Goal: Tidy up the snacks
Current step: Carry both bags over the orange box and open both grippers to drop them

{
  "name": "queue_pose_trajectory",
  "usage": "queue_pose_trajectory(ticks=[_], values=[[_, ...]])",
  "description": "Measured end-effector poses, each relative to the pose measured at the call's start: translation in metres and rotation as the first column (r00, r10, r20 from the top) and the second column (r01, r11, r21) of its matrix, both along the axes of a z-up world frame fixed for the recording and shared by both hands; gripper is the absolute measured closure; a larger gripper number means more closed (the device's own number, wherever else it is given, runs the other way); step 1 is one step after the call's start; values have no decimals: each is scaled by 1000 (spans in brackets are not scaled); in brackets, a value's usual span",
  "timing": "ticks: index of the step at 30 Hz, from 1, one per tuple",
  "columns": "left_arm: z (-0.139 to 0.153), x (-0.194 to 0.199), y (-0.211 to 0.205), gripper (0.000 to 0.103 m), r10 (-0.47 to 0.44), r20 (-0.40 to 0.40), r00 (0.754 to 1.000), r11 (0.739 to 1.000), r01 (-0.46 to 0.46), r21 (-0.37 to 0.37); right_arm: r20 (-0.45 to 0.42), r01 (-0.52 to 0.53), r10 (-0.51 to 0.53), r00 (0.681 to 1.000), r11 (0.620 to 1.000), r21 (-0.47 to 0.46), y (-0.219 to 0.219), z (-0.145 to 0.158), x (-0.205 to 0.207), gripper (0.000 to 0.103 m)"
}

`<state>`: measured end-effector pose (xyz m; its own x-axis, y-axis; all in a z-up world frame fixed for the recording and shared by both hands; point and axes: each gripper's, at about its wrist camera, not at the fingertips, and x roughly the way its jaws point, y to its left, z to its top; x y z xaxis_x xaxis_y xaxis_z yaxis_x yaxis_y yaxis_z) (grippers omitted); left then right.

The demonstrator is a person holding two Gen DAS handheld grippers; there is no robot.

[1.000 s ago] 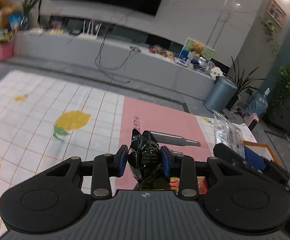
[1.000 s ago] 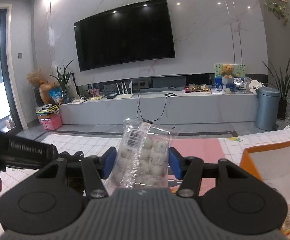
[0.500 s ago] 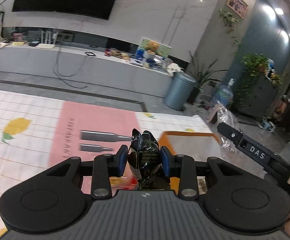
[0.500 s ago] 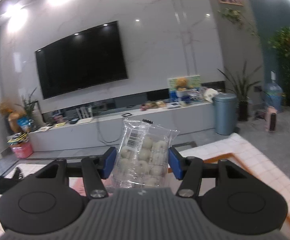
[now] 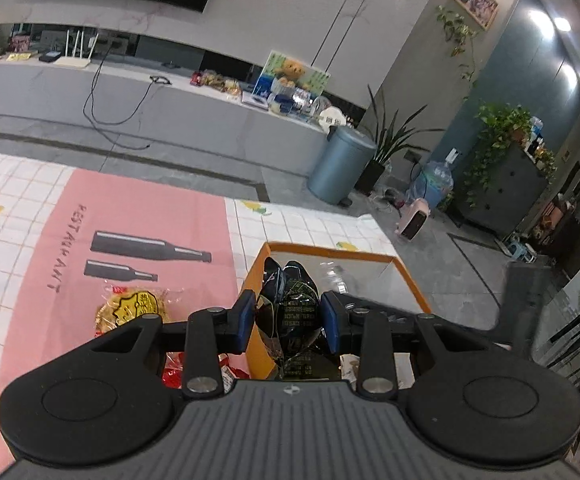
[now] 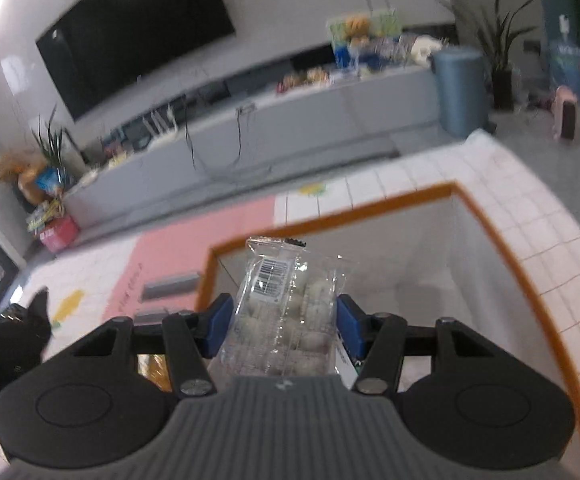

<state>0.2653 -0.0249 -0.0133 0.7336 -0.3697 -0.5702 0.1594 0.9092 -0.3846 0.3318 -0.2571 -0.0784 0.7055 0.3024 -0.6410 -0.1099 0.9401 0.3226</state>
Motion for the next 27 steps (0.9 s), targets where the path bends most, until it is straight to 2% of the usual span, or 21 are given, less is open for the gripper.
queue_pose_trajectory(ticks=[2, 7, 10, 12, 13, 14, 15, 18, 27], values=[[-3, 3, -3, 64, -7, 0, 1000, 1000, 7, 14, -54, -25, 23, 998, 999, -40, 2, -10, 13, 47], [-8, 9, -7, 64, 14, -16, 1000, 1000, -14, -24, -73, -64, 60, 996, 997, -43, 7, -19, 27, 47], [-11, 10, -12, 64, 7, -21, 1000, 999, -7, -32, -81, -77, 70, 994, 994, -82, 14, -23, 30, 45], [-12, 10, -14, 64, -6, -27, 1000, 999, 5, -33, -90, -93, 86, 992, 993, -76, 15, -23, 31, 39], [-13, 10, -16, 64, -8, -34, 999, 999, 7, -33, -98, -92, 86, 991, 994, -58, 13, -24, 31, 27], [-14, 9, -17, 64, -10, -42, 999, 999, 9, -31, -99, -83, 79, 992, 996, -34, 10, -25, 32, 21], [-15, 8, -18, 64, -9, -53, 999, 1000, 7, -30, -93, -71, 70, 993, 997, -5, 6, -22, 33, 16], [-14, 2, -17, 64, 3, -60, 998, 1000, -5, -31, -74, -35, 39, 996, 998, 58, -5, -15, 28, 16], [8, -9, -34, 64, 25, -22, 999, 1000, -25, 7, 50, 108, -112, 992, 991, 74, -48, 25, -20, 15]])
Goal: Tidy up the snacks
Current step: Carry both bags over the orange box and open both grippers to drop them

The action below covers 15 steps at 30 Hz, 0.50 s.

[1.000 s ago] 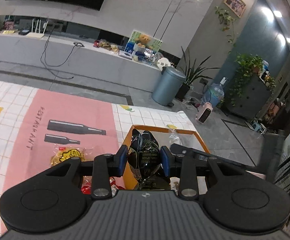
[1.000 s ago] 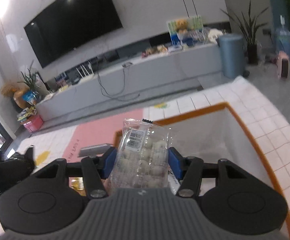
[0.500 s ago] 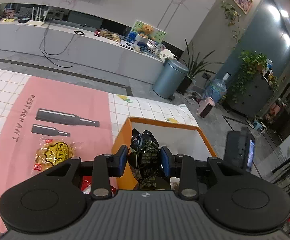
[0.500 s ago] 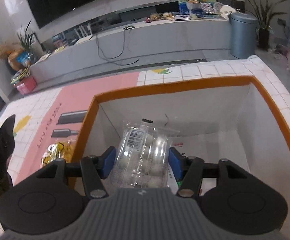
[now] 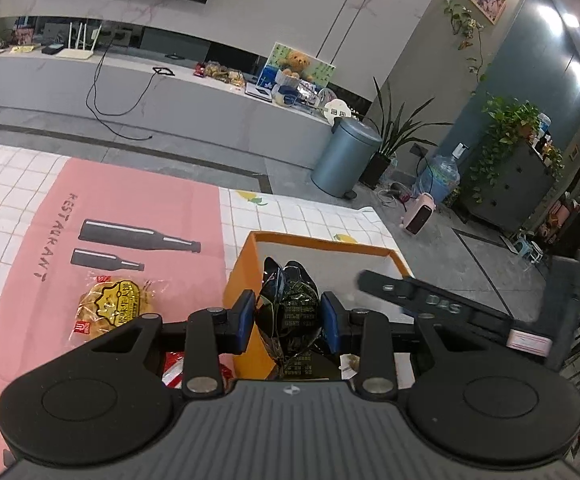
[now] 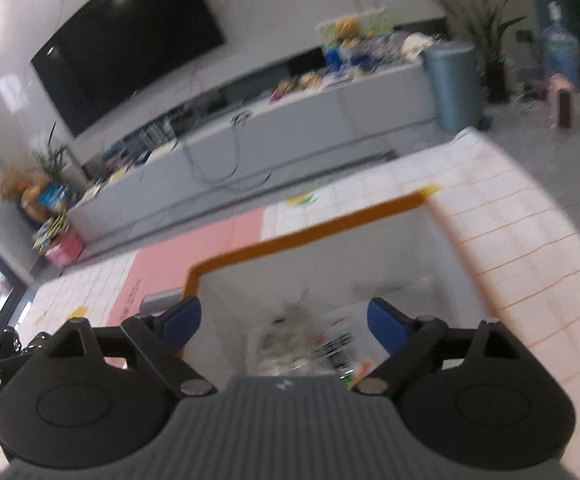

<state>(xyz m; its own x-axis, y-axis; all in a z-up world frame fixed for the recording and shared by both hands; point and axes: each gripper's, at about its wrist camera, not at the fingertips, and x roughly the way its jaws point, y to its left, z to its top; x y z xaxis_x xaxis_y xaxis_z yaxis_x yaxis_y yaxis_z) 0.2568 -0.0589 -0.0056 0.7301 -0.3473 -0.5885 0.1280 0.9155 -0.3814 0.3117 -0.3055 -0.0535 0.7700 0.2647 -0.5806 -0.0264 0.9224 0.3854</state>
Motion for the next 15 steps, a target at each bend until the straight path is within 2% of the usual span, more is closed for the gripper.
queue_pose_trajectory(ticks=[5, 7, 11, 15], values=[[-1, 6, -28, 64, -25, -14, 1000, 1000, 26, 16, 48, 120, -122, 991, 992, 35, -35, 15, -23, 15], [-5, 12, -43, 64, -46, -33, 998, 998, 48, 49, 64, 166, -171, 983, 984, 70, -49, 16, -32, 15], [-17, 26, -77, 64, -90, -82, 993, 990, 98, 97, 39, 232, -238, 971, 966, 115, -71, 12, -39, 15], [-29, 44, -104, 64, -106, -148, 983, 986, 123, 111, 37, 270, -276, 960, 955, 125, -87, 13, -41, 15]])
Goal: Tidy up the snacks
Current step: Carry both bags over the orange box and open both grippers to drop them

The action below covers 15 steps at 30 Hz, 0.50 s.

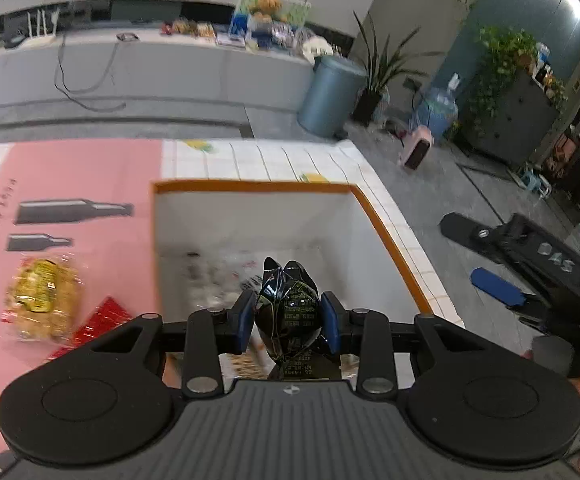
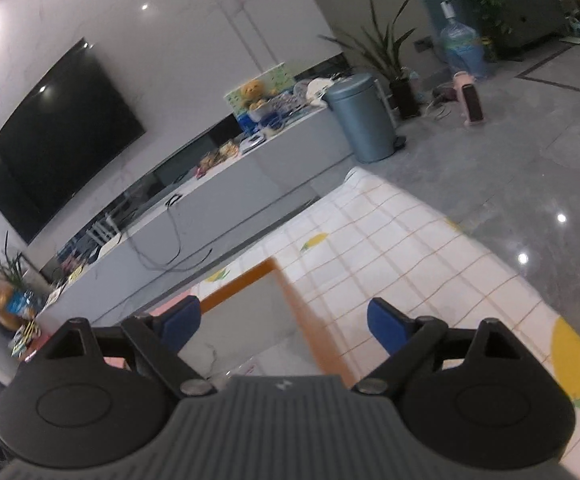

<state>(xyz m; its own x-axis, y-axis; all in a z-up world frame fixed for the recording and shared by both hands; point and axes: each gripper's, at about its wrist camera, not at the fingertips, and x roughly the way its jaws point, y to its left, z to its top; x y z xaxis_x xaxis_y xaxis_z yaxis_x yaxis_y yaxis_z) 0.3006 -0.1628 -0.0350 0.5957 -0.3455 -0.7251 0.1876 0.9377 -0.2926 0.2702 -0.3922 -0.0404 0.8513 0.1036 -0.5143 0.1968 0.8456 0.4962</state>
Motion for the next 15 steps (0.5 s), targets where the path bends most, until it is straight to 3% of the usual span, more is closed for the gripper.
queue_pose_trajectory(ticks=[9, 15], values=[[-26, 50, -23, 64, -17, -164, 986, 1000, 15, -14, -83, 83, -77, 994, 994, 73, -25, -12, -5, 15], [-42, 81, -34, 64, 30, -181, 983, 999, -26, 22, -103, 97, -87, 991, 990, 98, -24, -15, 2, 15]])
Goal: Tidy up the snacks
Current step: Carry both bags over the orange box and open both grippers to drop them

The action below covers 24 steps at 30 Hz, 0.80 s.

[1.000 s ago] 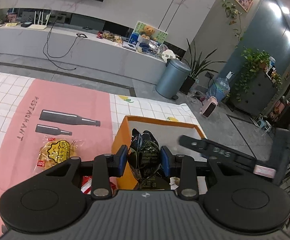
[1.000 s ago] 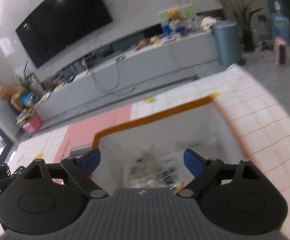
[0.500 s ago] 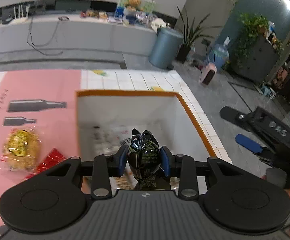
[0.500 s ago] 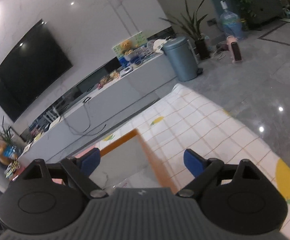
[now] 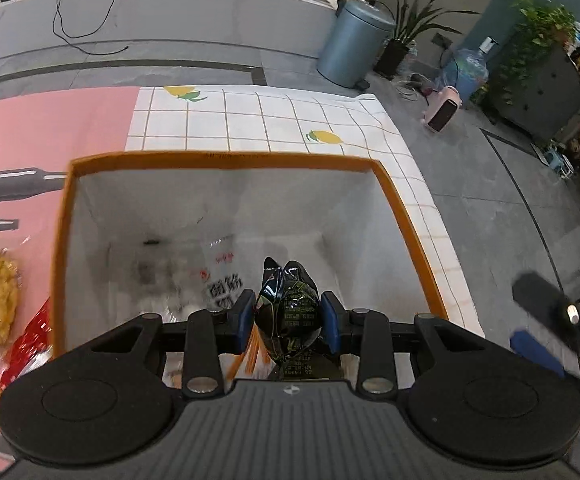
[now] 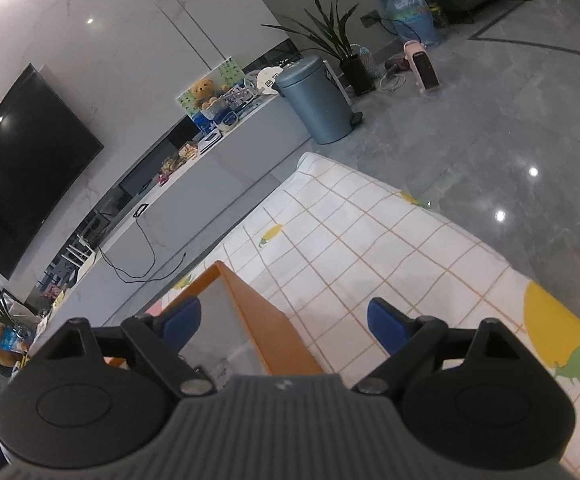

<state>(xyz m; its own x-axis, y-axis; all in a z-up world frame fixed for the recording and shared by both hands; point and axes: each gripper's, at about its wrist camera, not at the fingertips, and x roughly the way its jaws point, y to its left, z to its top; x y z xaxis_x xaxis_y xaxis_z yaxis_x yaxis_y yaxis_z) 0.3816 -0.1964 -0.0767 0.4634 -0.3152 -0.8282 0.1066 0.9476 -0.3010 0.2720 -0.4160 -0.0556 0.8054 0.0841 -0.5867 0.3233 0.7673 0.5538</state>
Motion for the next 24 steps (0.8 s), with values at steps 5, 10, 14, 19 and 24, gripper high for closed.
queue_pose_trajectory(ticks=[5, 10, 14, 19, 24], values=[[-12, 18, -2, 63, 34, -24, 999, 999, -34, 0, -49, -4, 2, 999, 1000, -31, -2, -8, 8, 15], [-22, 35, -4, 63, 36, -61, 998, 998, -39, -39, -81, 21, -24, 996, 999, -41, -8, -16, 10, 15], [-30, 46, -7, 63, 16, -90, 996, 999, -20, -44, -98, 15, -21, 995, 998, -58, -6, -17, 13, 15], [-25, 40, -6, 57, -20, -56, 998, 1000, 19, -14, -90, -1, -6, 996, 997, -75, 0, -13, 16, 15], [-9, 28, 1, 56, -28, -23, 999, 1000, 28, 8, -99, -20, 10, 995, 995, -98, 6, -12, 19, 15]])
